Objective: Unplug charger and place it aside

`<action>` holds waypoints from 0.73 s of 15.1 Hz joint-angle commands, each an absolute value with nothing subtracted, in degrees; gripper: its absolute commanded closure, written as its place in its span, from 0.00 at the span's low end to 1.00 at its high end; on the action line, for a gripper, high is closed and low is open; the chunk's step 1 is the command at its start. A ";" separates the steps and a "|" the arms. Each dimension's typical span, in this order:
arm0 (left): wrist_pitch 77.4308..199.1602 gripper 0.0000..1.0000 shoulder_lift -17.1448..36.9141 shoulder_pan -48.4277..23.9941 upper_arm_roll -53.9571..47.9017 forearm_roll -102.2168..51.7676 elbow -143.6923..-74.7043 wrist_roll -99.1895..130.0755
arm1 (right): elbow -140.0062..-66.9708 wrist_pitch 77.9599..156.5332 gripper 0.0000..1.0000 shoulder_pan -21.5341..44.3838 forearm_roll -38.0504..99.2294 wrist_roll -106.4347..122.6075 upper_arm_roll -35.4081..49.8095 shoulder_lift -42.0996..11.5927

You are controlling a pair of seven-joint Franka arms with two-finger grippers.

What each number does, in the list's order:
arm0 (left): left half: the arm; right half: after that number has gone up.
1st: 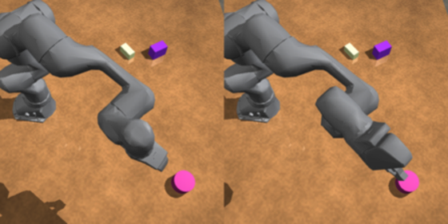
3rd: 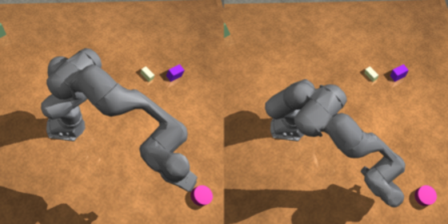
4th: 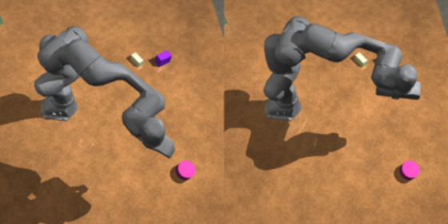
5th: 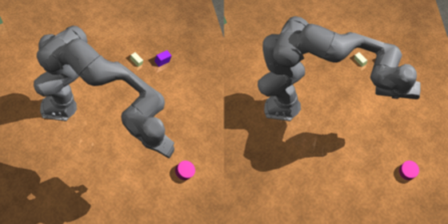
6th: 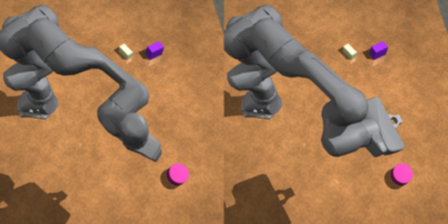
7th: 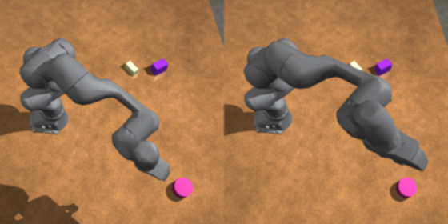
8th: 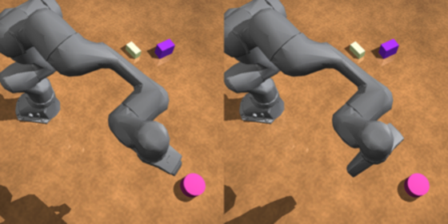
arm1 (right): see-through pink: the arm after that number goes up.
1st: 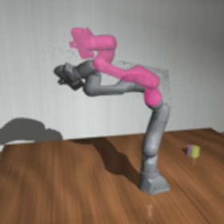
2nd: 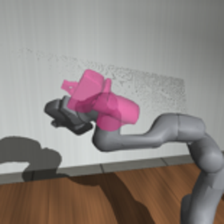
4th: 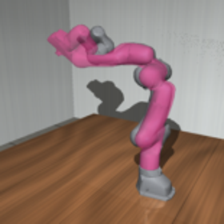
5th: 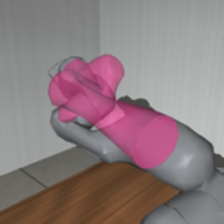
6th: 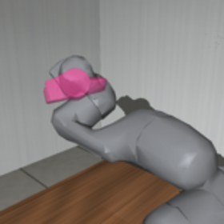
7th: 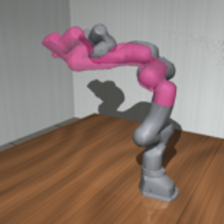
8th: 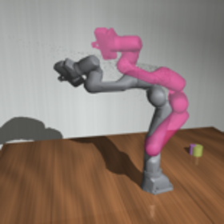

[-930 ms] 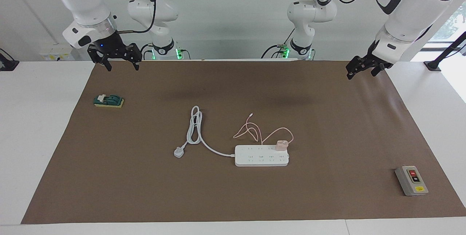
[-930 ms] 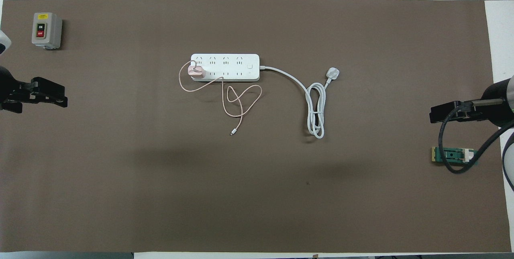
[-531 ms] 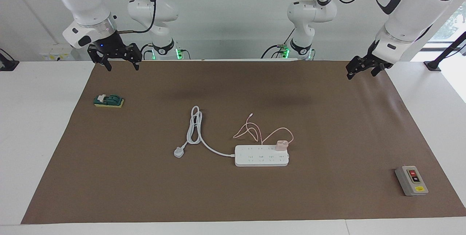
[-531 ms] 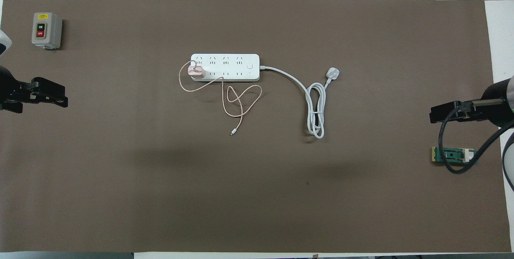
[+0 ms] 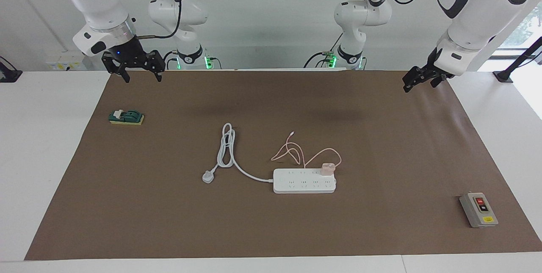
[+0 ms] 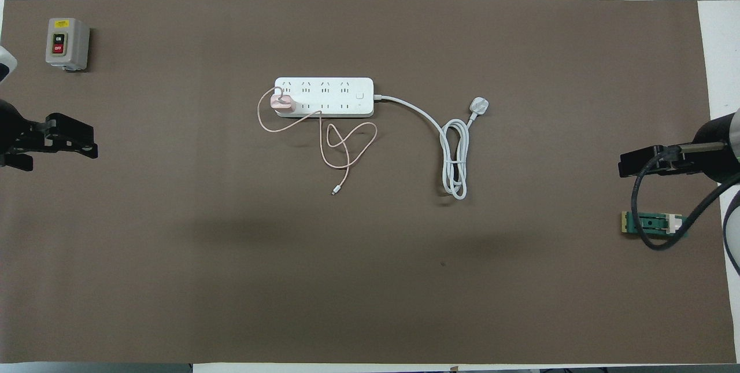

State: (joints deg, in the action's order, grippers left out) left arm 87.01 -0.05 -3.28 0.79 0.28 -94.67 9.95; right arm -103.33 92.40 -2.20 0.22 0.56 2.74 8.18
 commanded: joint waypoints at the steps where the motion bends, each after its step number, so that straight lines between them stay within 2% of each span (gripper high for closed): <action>1: 87.01 0.00 -2.11 -3.16 0.53 -0.09 -96.86 11.86 | -102.48 91.14 0.00 -2.99 -0.88 1.49 3.43 7.91; 7: 89.56 0.00 0.61 -6.85 0.26 -0.09 -96.16 33.19 | -102.48 91.23 0.00 -2.99 -0.79 1.49 3.43 7.91; 11: 89.48 0.00 8.77 -10.71 0.26 -2.01 -89.58 54.45 | -102.48 91.14 0.00 -2.99 -0.79 1.49 3.43 7.91</action>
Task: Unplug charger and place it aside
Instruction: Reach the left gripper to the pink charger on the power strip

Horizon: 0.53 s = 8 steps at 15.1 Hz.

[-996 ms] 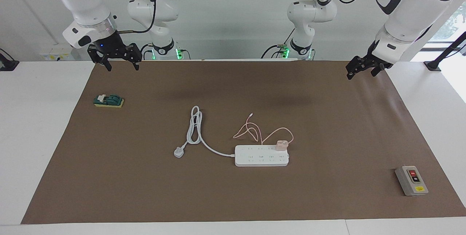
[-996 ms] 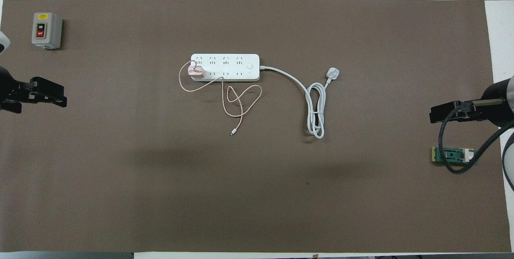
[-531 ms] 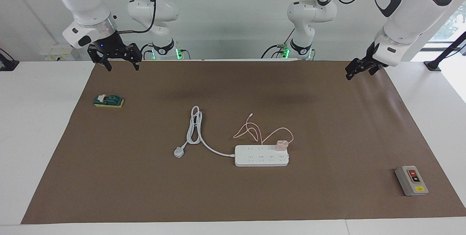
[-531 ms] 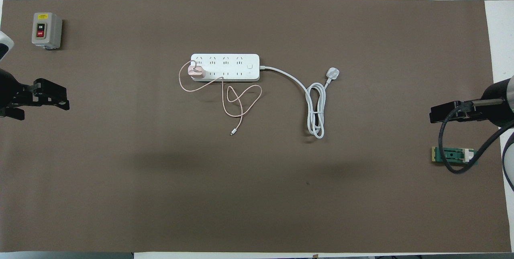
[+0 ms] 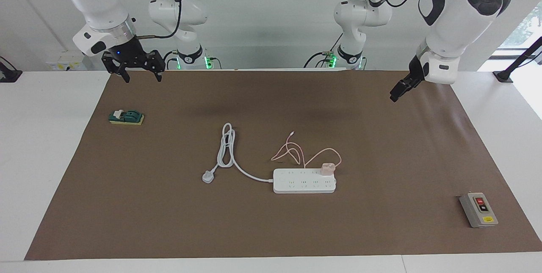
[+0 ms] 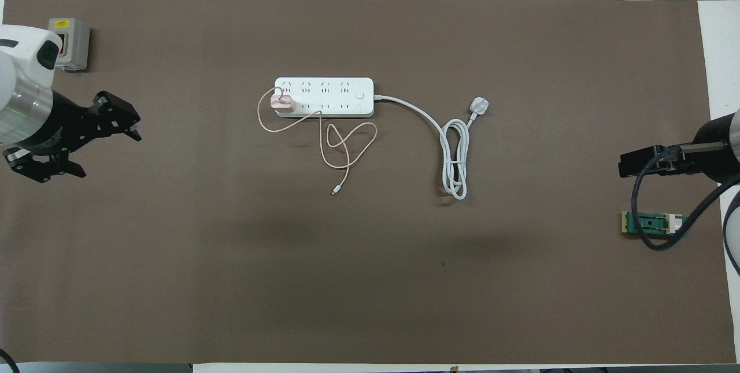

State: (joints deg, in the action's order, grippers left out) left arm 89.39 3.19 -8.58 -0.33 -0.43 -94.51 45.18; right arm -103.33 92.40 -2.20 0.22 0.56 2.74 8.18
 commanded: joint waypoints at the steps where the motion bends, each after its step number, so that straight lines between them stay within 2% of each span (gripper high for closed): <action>1: 89.21 0.00 11.31 -12.03 0.35 -2.28 -87.30 58.41 | -102.48 91.14 0.00 -2.99 -0.88 1.49 3.43 7.82; 8: 89.30 0.00 27.57 -14.32 1.05 -4.92 -70.51 84.78 | -102.48 91.14 0.00 -2.99 -0.88 1.49 3.43 7.91</action>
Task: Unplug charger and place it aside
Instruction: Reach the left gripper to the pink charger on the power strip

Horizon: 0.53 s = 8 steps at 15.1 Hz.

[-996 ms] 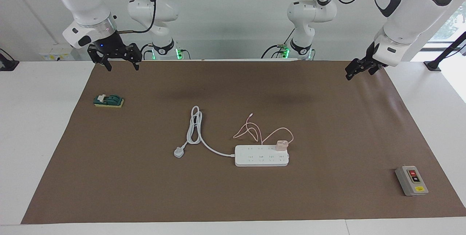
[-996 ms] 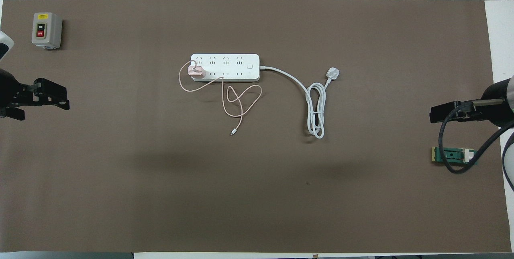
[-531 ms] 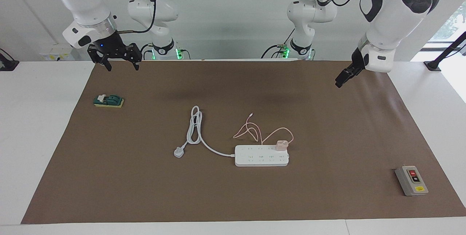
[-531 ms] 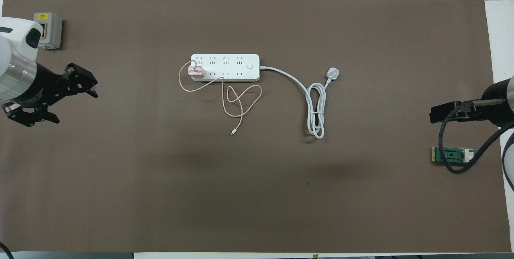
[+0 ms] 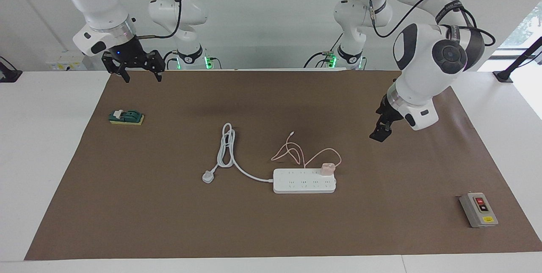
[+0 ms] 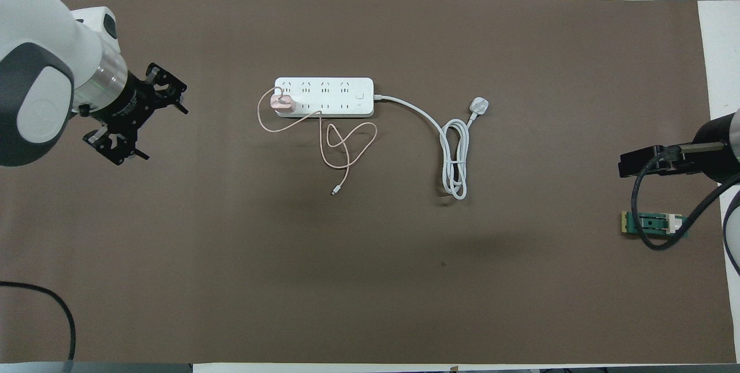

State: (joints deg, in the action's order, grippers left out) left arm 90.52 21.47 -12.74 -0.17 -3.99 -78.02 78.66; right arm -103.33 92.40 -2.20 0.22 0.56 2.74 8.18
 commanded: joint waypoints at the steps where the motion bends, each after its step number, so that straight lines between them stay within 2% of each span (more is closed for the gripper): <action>1: 89.21 0.00 30.21 -15.46 1.58 -4.92 -68.05 87.25 | -102.48 91.14 0.00 -2.99 -0.79 1.49 3.43 7.82; 3: 89.29 0.00 35.49 -17.13 3.51 -5.27 -62.25 92.61 | -102.48 91.14 0.00 -2.99 -0.79 1.49 3.43 7.91; 4: 89.91 0.00 36.03 -17.14 3.52 -5.53 -61.36 94.90 | -102.48 91.14 0.00 -2.99 -0.79 1.49 3.34 7.82; 8: 95.87 0.00 35.86 -17.58 3.16 -6.24 -63.97 100.44 | -102.48 91.23 0.00 -3.25 -0.79 1.58 3.43 7.91</action>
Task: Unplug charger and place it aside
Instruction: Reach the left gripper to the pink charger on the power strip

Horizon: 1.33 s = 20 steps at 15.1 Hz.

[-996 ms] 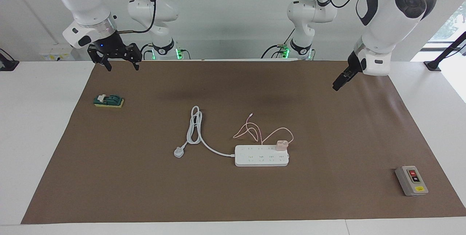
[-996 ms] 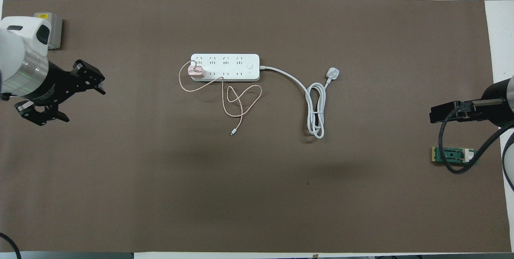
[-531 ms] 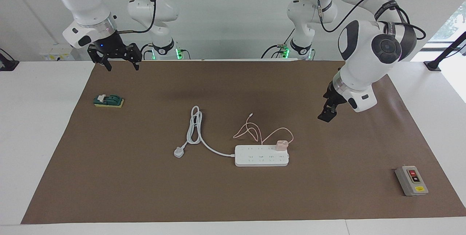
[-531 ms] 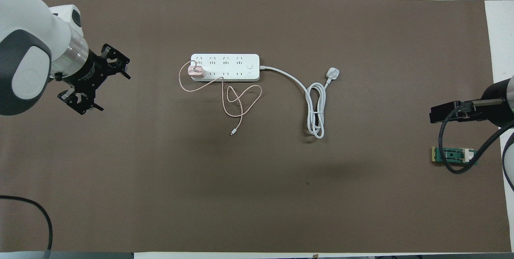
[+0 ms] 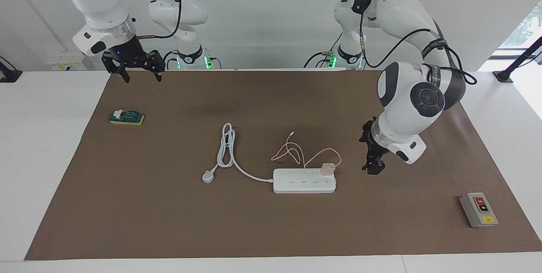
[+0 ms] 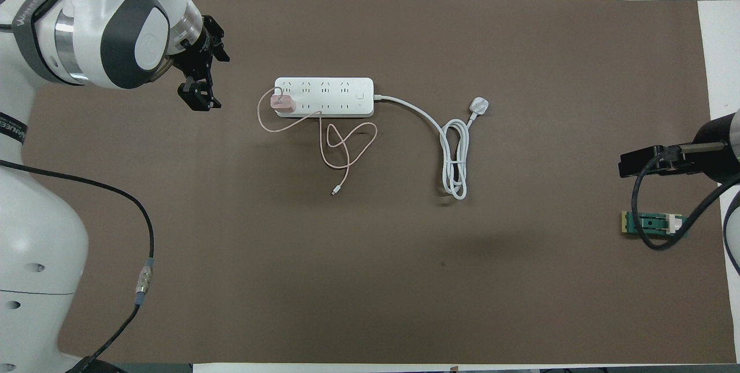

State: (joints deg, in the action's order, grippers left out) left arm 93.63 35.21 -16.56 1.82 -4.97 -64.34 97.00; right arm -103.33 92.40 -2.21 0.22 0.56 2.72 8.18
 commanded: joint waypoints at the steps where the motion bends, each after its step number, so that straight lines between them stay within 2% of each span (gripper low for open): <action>1: 97.19 0.00 35.77 -18.27 3.16 -6.07 -65.12 101.50 | -102.48 91.14 0.00 -3.08 -0.79 1.50 3.43 7.82; 4: 100.36 0.00 37.52 -20.47 3.16 -5.98 -65.48 105.71 | -102.48 90.26 0.00 -2.73 -0.62 1.84 3.51 7.91; 8: 104.31 0.00 37.09 -21.79 3.08 -6.15 -68.46 108.36 | -102.65 93.16 0.00 -2.46 -0.26 -1.30 4.04 7.91; 14: 114.25 0.00 34.28 -22.94 3.16 -5.63 -78.91 111.27 | -103.54 95.63 0.00 -2.29 -0.18 -24.47 4.22 8.09; 20: 114.61 0.00 33.49 -23.73 3.16 -5.45 -80.51 111.36 | -103.27 96.85 0.01 -1.67 0.09 -52.78 5.18 6.95</action>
State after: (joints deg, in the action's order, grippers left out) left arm 113.25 36.43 -22.60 1.90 -5.18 -76.39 110.55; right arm -103.35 95.78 -1.54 0.23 -45.51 5.01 7.79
